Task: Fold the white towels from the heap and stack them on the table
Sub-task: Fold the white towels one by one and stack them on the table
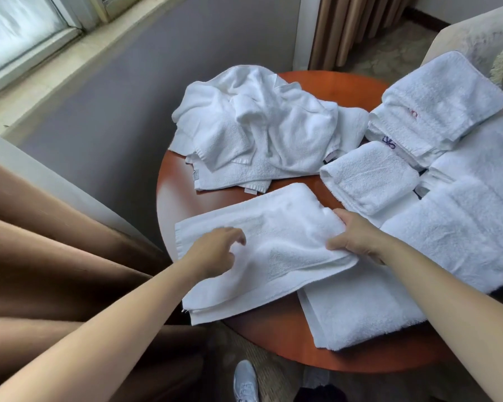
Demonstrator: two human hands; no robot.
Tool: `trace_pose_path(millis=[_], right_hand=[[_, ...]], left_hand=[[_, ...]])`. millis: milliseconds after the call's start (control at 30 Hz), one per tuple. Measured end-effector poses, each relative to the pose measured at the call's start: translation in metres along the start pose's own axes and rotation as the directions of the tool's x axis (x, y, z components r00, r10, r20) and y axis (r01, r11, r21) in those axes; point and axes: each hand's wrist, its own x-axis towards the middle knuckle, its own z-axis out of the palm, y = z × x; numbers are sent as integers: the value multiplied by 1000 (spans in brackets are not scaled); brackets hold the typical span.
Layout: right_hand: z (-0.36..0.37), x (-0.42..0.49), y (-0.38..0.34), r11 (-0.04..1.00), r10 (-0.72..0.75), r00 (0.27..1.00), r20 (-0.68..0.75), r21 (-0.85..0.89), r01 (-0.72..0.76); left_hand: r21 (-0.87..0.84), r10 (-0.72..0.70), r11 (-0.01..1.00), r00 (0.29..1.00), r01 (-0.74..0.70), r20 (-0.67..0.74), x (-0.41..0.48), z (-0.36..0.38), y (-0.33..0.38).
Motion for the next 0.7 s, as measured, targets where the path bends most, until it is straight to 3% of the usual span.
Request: trace_pose_path(millis=[133, 233, 300, 367, 467, 567, 700], right_hand=[[-17, -5, -35, 928, -290, 949, 120, -208, 310], [-30, -13, -71, 871, -384, 906, 175, -256, 419], [-38, -15, -86, 841, -456, 877, 153, -249, 481], [-47, -13, -94, 838, -497, 865, 72, -217, 500], [-61, -7, -101, 853, -474, 879, -47, -272, 446], [-72, -4, -116, 820, -442, 893, -82, -441, 365], [-77, -7, -151, 759, -524, 836, -166, -537, 369]], left_hand=[[-99, 221, 963, 947, -249, -235, 31, -46, 37], [105, 360, 932, 921, -348, -151, 47, -87, 73], [343, 346, 884, 938, -319, -20, 54, -108, 89], [480, 269, 846, 963, -234, -4, 56, -123, 95], [494, 223, 862, 960, -112, -171, 50, -137, 89], [467, 181, 883, 949, -40, -260, 39, -151, 87], [475, 153, 877, 889, 79, -431, 21, -180, 91]])
